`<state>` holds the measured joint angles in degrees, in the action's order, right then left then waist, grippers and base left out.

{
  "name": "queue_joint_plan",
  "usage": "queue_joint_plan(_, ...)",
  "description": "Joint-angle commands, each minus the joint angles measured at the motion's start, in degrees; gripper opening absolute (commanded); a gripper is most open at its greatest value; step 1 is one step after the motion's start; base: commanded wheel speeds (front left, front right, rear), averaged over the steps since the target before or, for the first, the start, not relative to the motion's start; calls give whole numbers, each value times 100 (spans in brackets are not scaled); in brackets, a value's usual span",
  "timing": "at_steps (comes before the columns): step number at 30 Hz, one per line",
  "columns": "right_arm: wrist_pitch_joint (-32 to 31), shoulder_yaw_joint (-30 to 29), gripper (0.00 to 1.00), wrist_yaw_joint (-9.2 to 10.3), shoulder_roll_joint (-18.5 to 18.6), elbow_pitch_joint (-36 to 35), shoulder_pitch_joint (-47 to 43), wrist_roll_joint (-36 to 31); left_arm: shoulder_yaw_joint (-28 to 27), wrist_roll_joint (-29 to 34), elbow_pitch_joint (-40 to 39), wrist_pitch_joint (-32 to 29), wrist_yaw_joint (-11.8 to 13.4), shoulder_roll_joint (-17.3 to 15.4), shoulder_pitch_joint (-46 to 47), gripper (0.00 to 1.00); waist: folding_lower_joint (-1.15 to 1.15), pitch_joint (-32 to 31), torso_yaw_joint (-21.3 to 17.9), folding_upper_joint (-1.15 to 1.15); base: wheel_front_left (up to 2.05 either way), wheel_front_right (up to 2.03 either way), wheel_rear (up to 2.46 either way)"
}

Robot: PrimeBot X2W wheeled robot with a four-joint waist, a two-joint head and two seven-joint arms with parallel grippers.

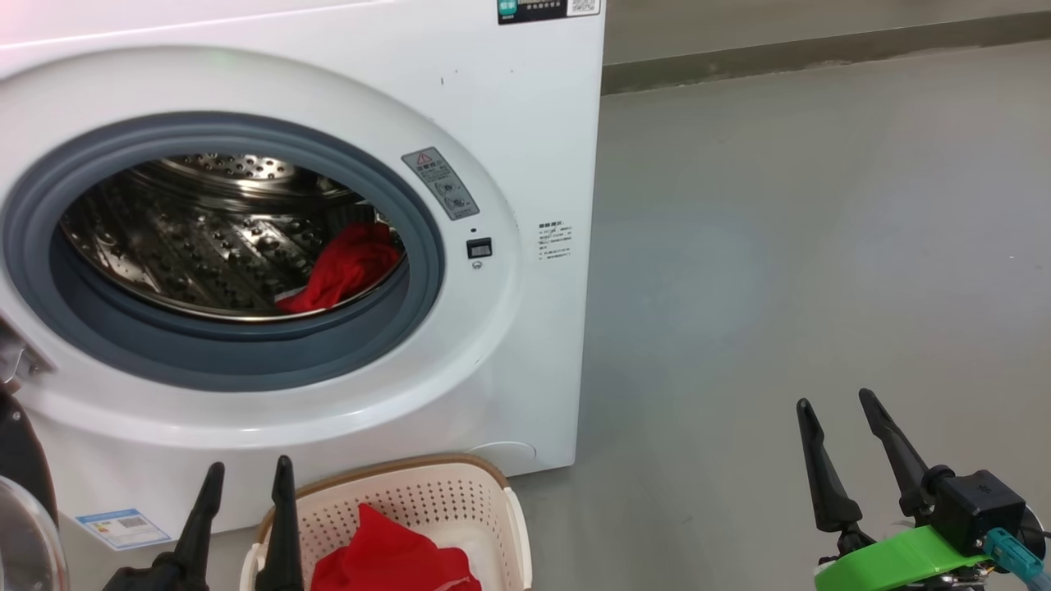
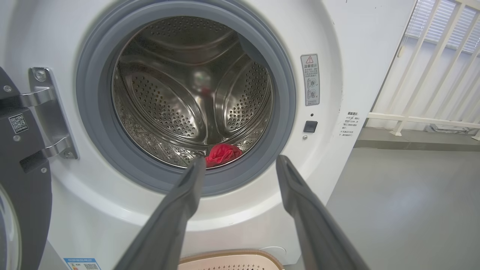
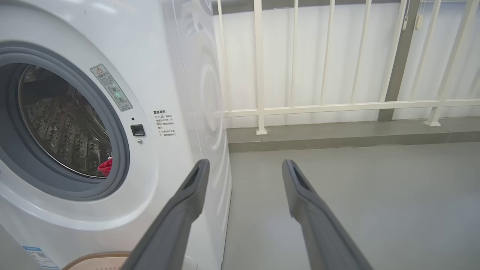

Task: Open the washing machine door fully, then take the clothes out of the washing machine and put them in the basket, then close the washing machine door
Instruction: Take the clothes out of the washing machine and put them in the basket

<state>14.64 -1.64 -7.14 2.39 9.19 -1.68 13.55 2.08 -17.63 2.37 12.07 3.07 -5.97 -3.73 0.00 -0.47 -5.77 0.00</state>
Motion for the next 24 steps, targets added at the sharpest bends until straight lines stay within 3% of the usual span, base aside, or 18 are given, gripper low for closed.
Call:
queue_joint_plan(1, 36, 105, 100, -35, 49, -163, 83, 14, -207, 4, -203, -31, 65, -78, 71, 100, 0, -10, -17, 0, 0, 0, 0)
queue_joint_plan(24, 36, 162, 100, -35, 49, -161, 101, 48, -83, -92, -122, -71, 131, -69, 207, 100, 0, 161, 65, 0, 0, 0, 0)
